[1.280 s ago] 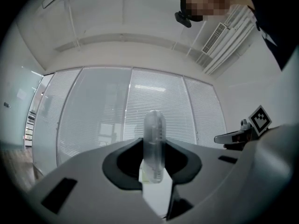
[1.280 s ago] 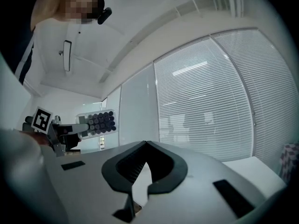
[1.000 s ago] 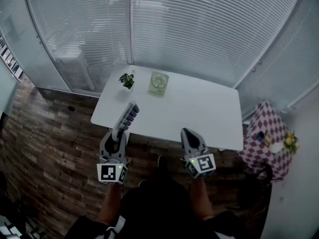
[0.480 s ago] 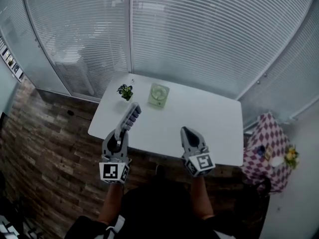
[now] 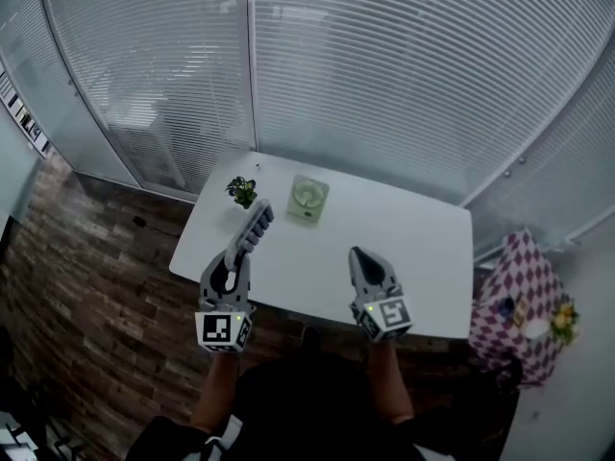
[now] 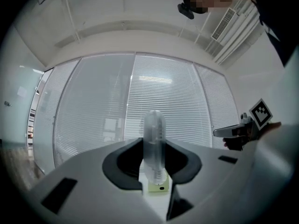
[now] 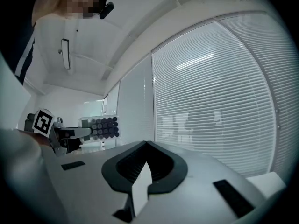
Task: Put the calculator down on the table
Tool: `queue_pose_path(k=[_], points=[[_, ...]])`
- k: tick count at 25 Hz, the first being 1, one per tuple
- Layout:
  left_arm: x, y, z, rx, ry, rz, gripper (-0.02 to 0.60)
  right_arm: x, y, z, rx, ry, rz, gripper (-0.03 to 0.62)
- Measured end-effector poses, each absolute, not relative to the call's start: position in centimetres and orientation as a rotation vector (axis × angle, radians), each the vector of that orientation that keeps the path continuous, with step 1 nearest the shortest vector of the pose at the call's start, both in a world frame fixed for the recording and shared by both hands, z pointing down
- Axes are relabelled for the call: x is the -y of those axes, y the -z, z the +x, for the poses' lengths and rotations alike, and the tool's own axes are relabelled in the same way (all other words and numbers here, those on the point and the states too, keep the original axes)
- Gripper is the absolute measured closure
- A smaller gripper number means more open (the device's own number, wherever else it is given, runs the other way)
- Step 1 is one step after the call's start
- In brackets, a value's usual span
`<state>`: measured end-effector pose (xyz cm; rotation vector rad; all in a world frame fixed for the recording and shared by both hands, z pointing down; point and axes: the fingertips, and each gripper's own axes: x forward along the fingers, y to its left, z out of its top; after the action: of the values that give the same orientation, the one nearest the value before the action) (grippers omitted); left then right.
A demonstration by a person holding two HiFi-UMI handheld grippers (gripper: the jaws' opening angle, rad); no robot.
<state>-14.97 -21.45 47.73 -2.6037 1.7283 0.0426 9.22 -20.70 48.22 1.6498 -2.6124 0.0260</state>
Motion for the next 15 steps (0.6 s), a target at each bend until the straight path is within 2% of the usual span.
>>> queue_pose_path(k=[7, 15], points=[[24.0, -48.2, -14.4, -1.829, -0.148, -2.682, 0.482, 22.5, -48.8, 9.9, 2.632, -0.083, 1.605, 0.588], [25.1, -48.8, -13.7, -1.847, -0.079, -2.625, 0.482, 23.5, -48.4, 10.7, 2.67, -0.067, 1.599, 0.589]])
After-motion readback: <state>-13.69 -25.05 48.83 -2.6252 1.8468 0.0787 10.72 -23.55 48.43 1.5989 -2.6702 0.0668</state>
